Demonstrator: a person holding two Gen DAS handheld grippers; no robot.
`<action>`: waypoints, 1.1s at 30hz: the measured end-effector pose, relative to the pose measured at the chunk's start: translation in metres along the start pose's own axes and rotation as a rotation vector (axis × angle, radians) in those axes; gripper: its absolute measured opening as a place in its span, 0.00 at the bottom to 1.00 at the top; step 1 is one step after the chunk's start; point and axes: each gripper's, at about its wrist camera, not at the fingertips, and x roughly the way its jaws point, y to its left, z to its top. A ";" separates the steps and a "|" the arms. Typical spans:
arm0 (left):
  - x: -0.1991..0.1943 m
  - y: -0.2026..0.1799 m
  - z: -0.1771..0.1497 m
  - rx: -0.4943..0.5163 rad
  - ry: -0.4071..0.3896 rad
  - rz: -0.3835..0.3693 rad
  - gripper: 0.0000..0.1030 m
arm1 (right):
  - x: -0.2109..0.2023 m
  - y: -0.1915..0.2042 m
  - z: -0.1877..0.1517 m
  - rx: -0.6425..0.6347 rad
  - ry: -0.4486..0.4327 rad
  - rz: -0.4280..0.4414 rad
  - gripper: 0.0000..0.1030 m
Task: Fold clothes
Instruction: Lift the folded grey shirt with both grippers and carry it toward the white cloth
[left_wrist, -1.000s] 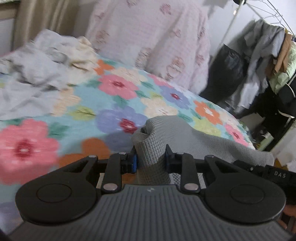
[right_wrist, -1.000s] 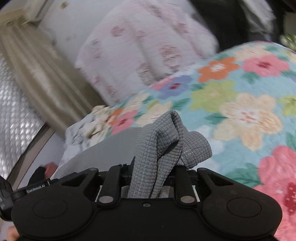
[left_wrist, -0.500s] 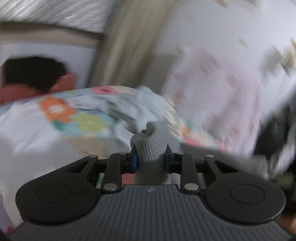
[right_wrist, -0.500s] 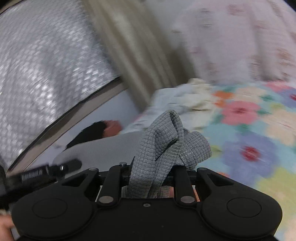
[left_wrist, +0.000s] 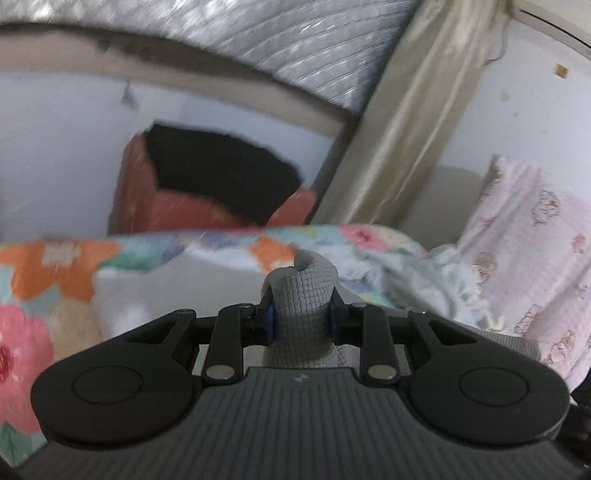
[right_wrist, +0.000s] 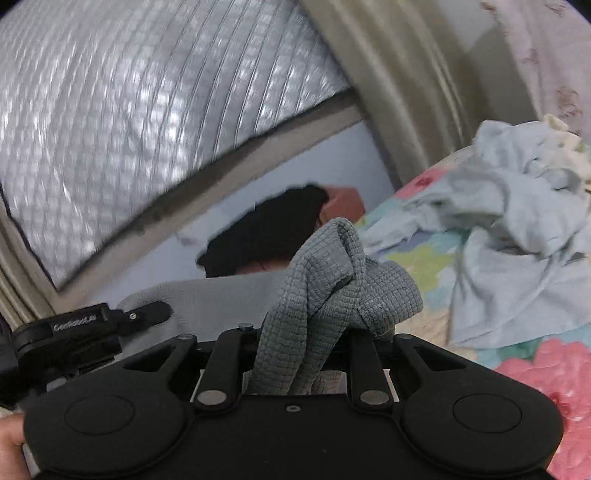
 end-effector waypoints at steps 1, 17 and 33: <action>0.002 0.005 0.001 0.000 -0.008 -0.001 0.24 | 0.007 0.004 -0.004 -0.018 0.011 -0.006 0.22; 0.078 0.087 -0.029 -0.123 0.200 0.249 0.41 | 0.046 -0.005 -0.044 0.050 0.050 0.049 0.28; 0.067 0.108 -0.032 -0.285 0.109 0.170 0.25 | 0.029 -0.058 -0.030 0.322 0.146 0.189 0.59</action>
